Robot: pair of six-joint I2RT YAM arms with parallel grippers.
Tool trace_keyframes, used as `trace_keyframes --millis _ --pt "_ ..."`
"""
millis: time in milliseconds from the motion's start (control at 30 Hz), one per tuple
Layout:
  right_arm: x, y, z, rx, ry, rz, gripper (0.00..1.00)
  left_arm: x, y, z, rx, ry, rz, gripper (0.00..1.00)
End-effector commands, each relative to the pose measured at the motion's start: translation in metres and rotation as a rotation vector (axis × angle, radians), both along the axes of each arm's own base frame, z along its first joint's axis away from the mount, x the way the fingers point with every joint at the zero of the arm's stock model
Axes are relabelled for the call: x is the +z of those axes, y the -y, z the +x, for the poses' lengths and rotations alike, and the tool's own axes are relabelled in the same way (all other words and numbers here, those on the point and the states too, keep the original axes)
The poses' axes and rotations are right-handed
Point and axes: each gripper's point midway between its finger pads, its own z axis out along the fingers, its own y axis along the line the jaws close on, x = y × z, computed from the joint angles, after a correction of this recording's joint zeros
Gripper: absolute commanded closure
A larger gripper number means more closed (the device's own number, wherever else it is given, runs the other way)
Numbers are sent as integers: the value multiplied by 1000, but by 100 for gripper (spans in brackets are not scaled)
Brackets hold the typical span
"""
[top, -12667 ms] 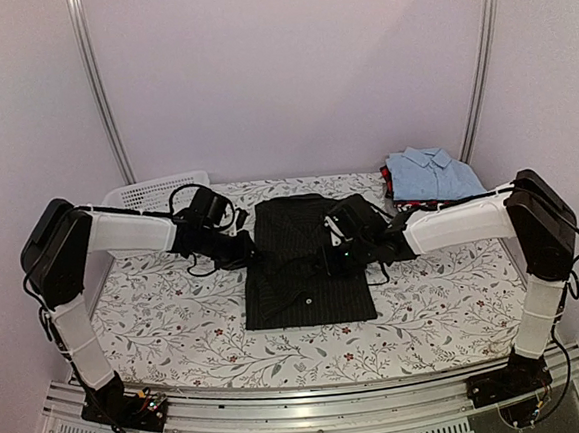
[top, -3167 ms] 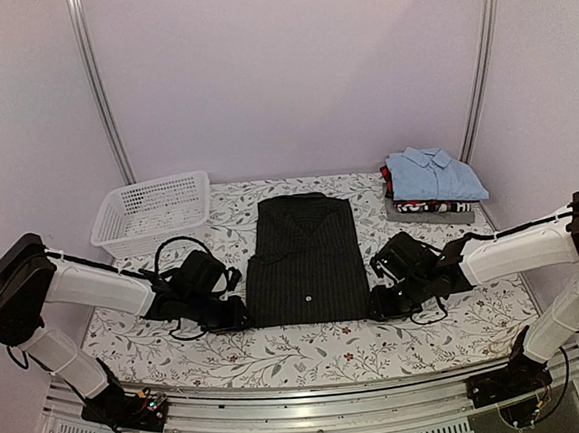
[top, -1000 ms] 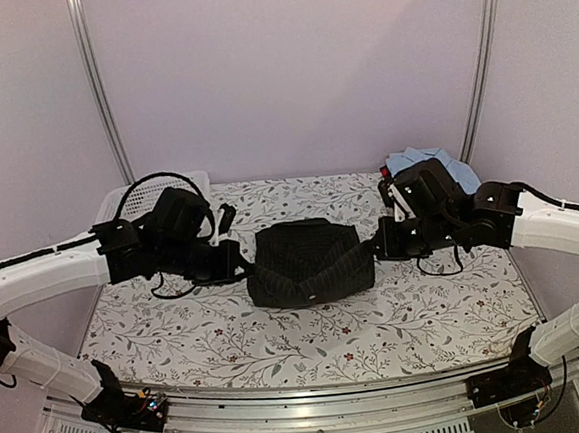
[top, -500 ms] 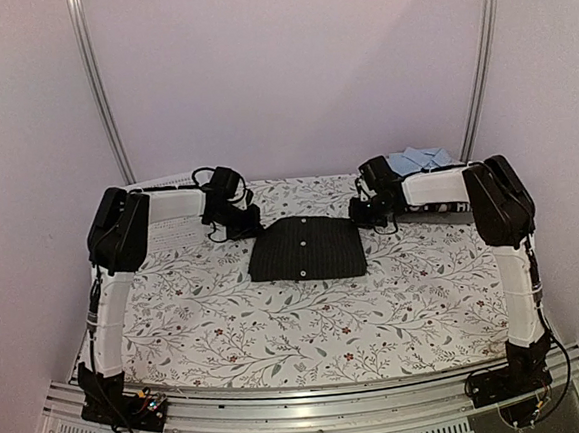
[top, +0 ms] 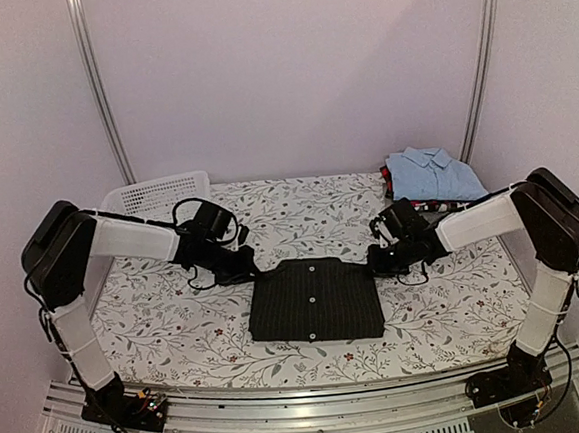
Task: Fold and stack the long sleeve shirts
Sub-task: Move the 2/3-rectangle-folded shirt to the center of the board, then fold the 2/3-rectangle-folded shirt at the center of the board.
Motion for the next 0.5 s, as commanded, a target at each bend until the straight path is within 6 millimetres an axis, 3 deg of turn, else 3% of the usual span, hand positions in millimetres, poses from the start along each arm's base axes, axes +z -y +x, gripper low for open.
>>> trace_keyframes --millis 0,167,467 --pt "24 19 -39 -62 -1 -17 100 37 -7 -21 64 87 -42 100" --pt "42 36 -42 -118 42 -32 100 37 -24 -30 82 99 0 100" --pt "44 42 -17 -153 66 -66 100 39 -28 1 98 130 10 98"
